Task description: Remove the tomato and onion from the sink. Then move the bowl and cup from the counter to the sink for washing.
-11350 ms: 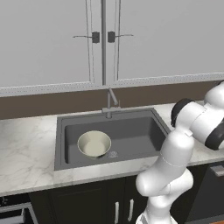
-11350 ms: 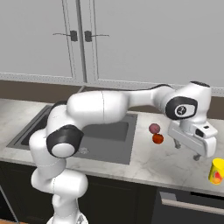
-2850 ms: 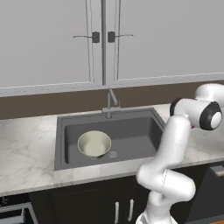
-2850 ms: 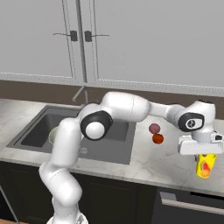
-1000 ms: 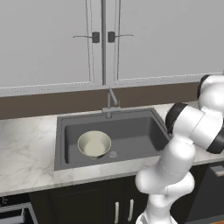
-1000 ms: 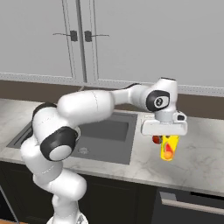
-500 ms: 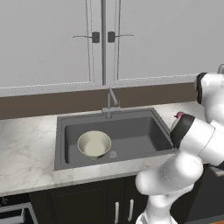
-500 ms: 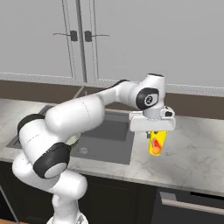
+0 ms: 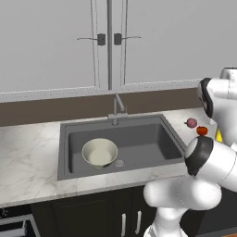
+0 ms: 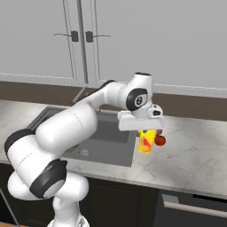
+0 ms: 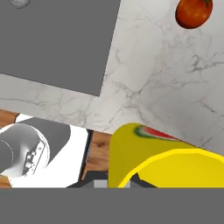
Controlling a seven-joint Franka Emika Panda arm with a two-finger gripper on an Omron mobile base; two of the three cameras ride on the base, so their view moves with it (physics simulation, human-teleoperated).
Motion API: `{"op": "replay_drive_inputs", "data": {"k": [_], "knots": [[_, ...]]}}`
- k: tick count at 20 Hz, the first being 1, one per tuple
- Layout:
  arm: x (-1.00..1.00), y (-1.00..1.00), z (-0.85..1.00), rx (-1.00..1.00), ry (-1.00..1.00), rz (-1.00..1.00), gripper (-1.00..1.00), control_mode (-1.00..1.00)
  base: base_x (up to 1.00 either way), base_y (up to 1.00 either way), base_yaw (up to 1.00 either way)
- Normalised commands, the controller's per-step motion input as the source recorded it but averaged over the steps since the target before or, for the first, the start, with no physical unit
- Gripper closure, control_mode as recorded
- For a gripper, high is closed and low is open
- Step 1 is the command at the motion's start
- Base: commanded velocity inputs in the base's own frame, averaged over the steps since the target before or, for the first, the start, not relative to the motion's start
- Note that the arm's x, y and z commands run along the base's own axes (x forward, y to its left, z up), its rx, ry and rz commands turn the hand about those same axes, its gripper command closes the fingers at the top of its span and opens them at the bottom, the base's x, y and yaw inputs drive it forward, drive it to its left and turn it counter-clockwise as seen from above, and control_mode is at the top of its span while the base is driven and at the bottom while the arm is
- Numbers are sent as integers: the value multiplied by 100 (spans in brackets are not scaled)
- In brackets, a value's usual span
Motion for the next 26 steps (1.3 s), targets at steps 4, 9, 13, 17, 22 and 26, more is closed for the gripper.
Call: {"op": "replay_drive_inputs", "data": {"k": [4,9,13,17,22,26], "knots": [[18,34,3,0,-3,5,100,-100,0,0,0],[18,34,3,0,-3,6,100,-100,0,0,0],[15,35,1,0,-6,6,100,-100,0,0,0],[14,35,0,0,-4,6,100,-100,0,0,0],[12,33,0,0,-7,6,100,-100,0,0,0],[14,33,0,0,-3,7,100,-100,0,0,0]]}}
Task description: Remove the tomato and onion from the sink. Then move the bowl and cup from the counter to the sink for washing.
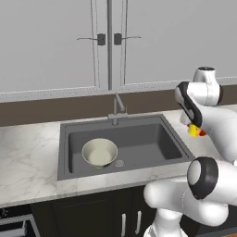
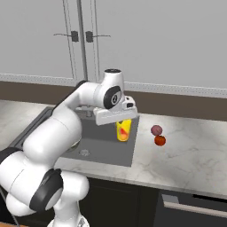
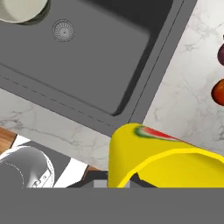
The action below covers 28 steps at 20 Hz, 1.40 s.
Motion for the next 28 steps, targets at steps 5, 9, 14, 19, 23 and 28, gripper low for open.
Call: {"op": "replay_drive_inputs", "data": {"k": [5,9,14,19,23,28], "knots": [[17,33,0,0,-1,7,100,-100,0,0,0],[20,30,-1,0,0,8,100,-100,0,0,0],[22,22,-6,0,-3,7,100,-100,0,0,0],[28,17,-12,0,-1,9,100,-100,0,0,0],[29,15,-11,0,0,9,100,-100,0,0,0],[26,12,-12,0,0,9,100,-100,0,0,0]]}}
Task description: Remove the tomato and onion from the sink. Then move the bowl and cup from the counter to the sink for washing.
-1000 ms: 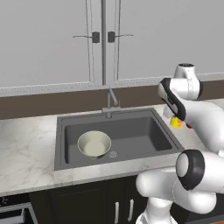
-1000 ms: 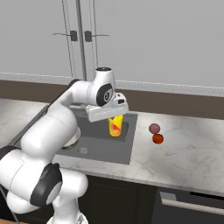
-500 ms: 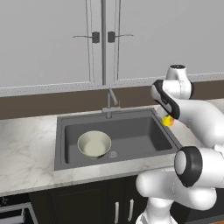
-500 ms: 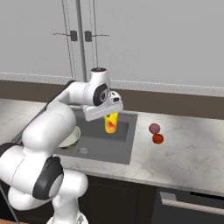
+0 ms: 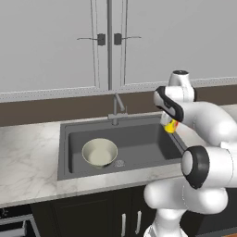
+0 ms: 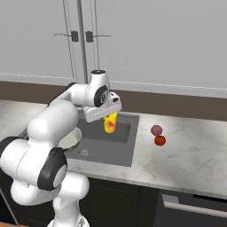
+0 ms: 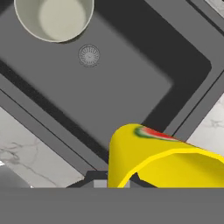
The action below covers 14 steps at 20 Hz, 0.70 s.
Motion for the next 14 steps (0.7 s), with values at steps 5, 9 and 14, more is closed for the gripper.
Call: {"op": "replay_drive_inputs", "data": {"k": [5,9,14], "knots": [[17,11,-15,0,0,6,100,-100,0,0,0],[13,12,-18,0,0,5,100,-100,0,0,0],[11,9,-18,0,0,5,100,-100,0,0,0]]}}
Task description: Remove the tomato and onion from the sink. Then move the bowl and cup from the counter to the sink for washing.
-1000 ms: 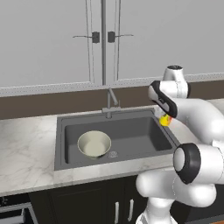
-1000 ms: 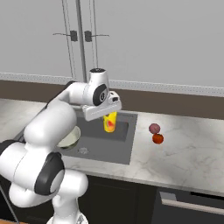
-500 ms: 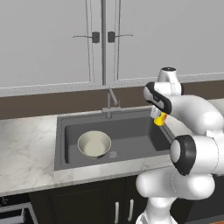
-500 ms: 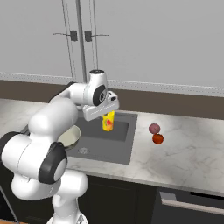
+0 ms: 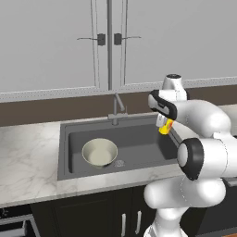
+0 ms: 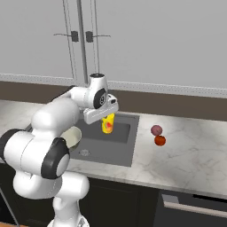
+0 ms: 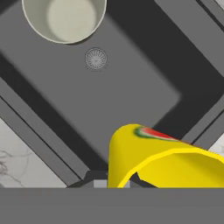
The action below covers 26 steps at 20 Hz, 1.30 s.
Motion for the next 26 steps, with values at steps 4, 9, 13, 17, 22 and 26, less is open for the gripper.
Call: {"op": "replay_drive_inputs", "data": {"k": [4,9,13,17,22,26], "knots": [[13,6,-22,0,0,4,100,-100,0,0,0],[16,3,-21,0,0,2,100,-100,0,0,0],[18,4,-22,0,0,2,100,-100,0,0,0],[16,2,-24,0,0,1,100,-100,0,0,0],[9,0,-24,1,0,1,100,-100,0,0,0],[10,0,-23,1,0,1,100,-100,0,0,0]]}}
